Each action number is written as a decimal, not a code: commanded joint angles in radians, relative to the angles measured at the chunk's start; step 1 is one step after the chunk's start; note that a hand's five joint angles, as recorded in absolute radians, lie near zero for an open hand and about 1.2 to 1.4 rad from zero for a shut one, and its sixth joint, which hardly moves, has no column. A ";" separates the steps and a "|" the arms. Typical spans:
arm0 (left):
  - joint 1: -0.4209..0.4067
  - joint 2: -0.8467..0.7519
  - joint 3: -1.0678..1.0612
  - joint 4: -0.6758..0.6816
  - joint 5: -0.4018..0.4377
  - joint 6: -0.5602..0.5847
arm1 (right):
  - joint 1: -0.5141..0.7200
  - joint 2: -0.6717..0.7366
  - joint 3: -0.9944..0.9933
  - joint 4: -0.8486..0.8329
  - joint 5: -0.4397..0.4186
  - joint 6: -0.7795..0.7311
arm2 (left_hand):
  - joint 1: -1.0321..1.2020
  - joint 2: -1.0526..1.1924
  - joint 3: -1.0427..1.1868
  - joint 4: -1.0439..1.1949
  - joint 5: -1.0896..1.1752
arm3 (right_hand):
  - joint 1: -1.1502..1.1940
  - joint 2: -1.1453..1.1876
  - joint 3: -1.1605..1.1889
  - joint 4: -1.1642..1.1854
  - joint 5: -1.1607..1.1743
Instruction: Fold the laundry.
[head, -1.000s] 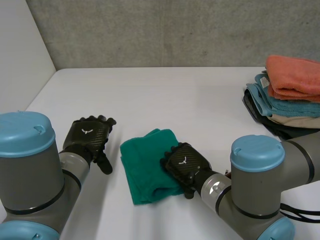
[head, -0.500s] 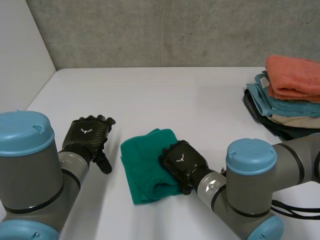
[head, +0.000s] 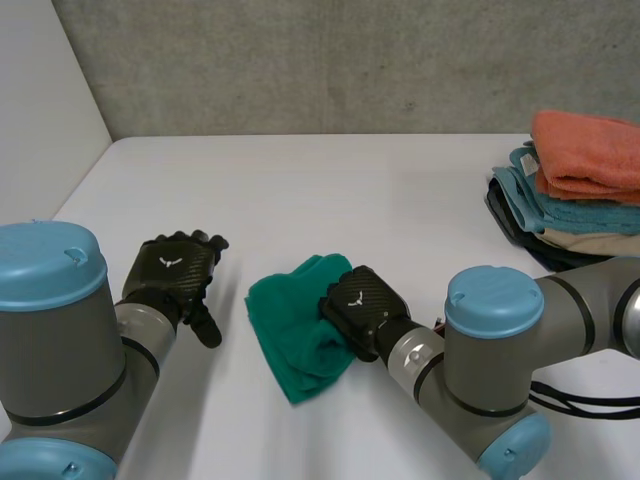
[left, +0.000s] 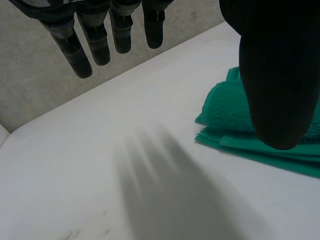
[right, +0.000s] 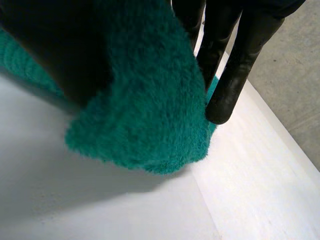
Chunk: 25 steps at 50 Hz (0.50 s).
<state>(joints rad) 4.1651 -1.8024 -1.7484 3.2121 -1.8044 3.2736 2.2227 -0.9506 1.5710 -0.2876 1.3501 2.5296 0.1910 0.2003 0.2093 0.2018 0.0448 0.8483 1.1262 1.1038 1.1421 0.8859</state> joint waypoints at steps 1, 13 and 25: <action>0.003 0.000 -0.002 0.000 0.000 0.000 | 0.000 0.001 -0.020 -0.019 0.003 -0.003 | -0.004 -0.013 -0.022 -0.015 -0.032 | 0.548 0.270 0.292 0.254 0.336; 0.024 -0.002 -0.003 0.002 -0.001 0.000 | -0.110 -0.057 -0.227 -0.047 -0.006 -0.170 | -0.004 -0.013 -0.022 -0.015 -0.032 | 0.548 0.270 0.292 0.254 0.336; 0.023 0.000 -0.009 0.006 -0.001 -0.002 | -0.475 -0.076 -0.612 -0.009 -0.020 -0.138 | -0.004 -0.013 -0.022 -0.015 -0.032 | 0.548 0.270 0.292 0.254 0.336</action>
<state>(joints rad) 4.1886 -1.8033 -1.7553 3.2172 -1.8055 3.2725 1.9129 -1.0345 1.1032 -0.3171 1.3391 2.3435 0.1910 0.2004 0.2093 0.2018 0.0448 0.8792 1.1438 1.1406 1.1890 0.9077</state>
